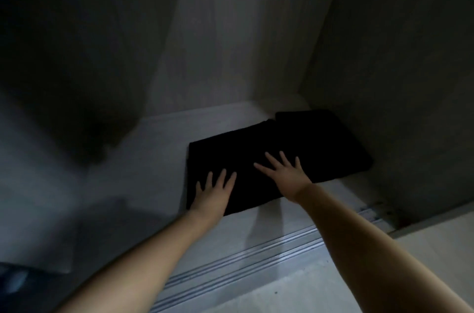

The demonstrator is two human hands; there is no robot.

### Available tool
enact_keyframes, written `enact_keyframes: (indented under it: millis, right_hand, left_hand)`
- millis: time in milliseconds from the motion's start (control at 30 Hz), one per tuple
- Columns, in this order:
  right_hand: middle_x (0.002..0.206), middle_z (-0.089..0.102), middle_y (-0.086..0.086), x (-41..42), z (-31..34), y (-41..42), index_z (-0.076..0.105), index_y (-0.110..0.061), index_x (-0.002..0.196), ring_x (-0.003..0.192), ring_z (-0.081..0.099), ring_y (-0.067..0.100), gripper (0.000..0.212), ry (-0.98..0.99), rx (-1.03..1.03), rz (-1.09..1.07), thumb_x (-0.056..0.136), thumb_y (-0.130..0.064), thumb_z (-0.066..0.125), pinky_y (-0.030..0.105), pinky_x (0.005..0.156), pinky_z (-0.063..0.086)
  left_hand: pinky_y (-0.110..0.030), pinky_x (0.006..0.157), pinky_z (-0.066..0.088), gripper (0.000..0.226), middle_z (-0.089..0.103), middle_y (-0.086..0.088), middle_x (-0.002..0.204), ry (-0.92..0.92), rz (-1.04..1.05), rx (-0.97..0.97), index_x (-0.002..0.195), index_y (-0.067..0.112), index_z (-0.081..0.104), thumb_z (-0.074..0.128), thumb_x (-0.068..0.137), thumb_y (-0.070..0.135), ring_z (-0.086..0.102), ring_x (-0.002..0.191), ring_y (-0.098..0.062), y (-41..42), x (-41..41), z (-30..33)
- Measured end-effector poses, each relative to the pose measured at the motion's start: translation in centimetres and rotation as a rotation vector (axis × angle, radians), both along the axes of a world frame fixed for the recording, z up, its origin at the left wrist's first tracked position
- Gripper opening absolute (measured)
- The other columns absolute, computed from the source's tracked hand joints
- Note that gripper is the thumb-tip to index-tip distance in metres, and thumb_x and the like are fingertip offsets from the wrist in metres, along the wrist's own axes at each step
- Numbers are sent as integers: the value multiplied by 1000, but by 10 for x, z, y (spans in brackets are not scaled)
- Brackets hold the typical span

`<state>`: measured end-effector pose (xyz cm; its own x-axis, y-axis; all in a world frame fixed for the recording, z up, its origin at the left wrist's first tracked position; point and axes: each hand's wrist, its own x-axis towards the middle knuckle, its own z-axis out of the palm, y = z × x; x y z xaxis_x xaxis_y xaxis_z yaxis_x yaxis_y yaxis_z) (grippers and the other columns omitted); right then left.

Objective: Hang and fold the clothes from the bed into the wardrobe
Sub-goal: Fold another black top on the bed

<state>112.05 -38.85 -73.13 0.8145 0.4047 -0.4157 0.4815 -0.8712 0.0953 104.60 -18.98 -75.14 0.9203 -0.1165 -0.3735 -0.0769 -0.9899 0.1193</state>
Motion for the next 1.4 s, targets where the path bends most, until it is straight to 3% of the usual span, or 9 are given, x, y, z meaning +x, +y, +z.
enact_keyframes:
  millis: [100,200,367,500,700,833,933,1167,1400]
  right_hand:
    - [159,-24,-1,-13,-18,-18,-10,-45,149,145,-16,38,83,-22,-49,-10,97,-10,45,61,115,-2]
    - [156,-29,-1,-12,-20,-23,-15,-44,148,144,-21,36,90,-16,-78,8,95,-9,49,61,115,-5]
    - [155,-32,-1,-10,-21,-21,-17,-41,148,143,-23,34,97,60,-130,1,92,-14,56,61,115,-2]
    - [159,-23,0,-7,7,-17,-11,-38,151,147,-14,29,92,120,-85,3,90,-44,58,60,116,1]
    - [160,14,3,-27,105,-22,5,-30,154,144,21,25,72,120,92,-67,97,-39,48,46,114,23]
    - [151,33,6,-45,189,-28,10,-28,153,131,41,28,69,170,181,-131,97,-44,46,42,96,45]
    - [147,38,8,-62,265,-33,13,-28,153,124,48,29,67,169,240,-186,97,-47,44,41,89,49]
    - [120,61,11,-91,429,-58,32,-23,144,103,61,32,51,83,300,-326,98,-43,40,35,71,46]
    - [124,60,9,-128,553,-124,29,-25,146,109,60,32,54,-68,302,-437,97,-43,42,38,81,50]
  left_hand:
    - [-58,115,4,96,-23,-6,158,82,-34,-65,150,32,-14,36,83,-16,-18,144,-36,-10,-7,-21]
    - [-62,112,-1,95,-34,-2,153,143,-30,-78,147,38,-20,36,86,-9,-29,141,-32,-15,-5,-29]
    - [-66,109,-3,87,-43,1,147,234,-79,-96,145,39,-24,44,93,56,-36,137,-30,-10,-3,-35]
    - [-62,113,1,77,-26,-2,157,233,-26,-126,150,34,-12,31,93,64,-22,144,-26,-15,2,-6]
    - [-48,112,23,65,22,-9,156,94,54,-92,152,25,9,33,98,50,21,142,-27,-48,0,98]
    - [-38,89,42,56,46,-11,137,2,54,-174,147,21,26,38,98,43,45,123,-30,-62,-11,191]
    - [-37,77,44,46,52,-10,129,-113,113,-181,139,19,37,40,98,39,52,113,-31,-70,-20,274]
    - [-35,76,48,38,55,-10,126,-126,103,-236,133,18,42,39,99,36,58,107,-31,-106,-36,443]
    - [-37,82,50,36,58,-11,126,-155,-37,-276,133,17,43,37,101,31,60,105,-34,-149,-47,567]
